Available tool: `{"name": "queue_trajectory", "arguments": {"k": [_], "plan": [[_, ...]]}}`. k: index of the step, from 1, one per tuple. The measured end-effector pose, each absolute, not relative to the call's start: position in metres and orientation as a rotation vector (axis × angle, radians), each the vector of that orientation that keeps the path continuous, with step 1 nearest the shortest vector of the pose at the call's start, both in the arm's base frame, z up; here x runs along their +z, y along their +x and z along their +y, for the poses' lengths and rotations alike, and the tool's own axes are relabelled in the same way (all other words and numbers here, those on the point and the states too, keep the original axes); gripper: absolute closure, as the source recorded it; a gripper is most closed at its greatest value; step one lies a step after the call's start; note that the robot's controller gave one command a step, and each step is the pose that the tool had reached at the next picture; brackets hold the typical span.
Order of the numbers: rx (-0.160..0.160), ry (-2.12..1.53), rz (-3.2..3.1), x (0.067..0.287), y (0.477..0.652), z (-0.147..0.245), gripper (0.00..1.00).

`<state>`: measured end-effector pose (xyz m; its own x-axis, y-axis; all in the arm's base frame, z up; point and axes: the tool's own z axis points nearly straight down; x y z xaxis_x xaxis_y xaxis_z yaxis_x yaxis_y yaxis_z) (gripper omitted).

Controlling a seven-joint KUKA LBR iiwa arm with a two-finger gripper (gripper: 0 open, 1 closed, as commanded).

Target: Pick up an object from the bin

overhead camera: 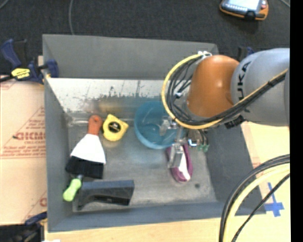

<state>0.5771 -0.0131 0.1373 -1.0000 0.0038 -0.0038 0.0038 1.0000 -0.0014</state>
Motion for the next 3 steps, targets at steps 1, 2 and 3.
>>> {"name": "queue_trajectory", "arguments": {"k": [1, 2, 3], "plan": [[-0.002, 0.006, 3.138, 0.137, 0.577, -0.013, 0.0], [0.001, 0.079, 3.134, 0.078, 0.608, 0.005, 0.0], [-0.002, 0.098, 3.124, 0.083, 0.594, -0.015, 0.0]]}}
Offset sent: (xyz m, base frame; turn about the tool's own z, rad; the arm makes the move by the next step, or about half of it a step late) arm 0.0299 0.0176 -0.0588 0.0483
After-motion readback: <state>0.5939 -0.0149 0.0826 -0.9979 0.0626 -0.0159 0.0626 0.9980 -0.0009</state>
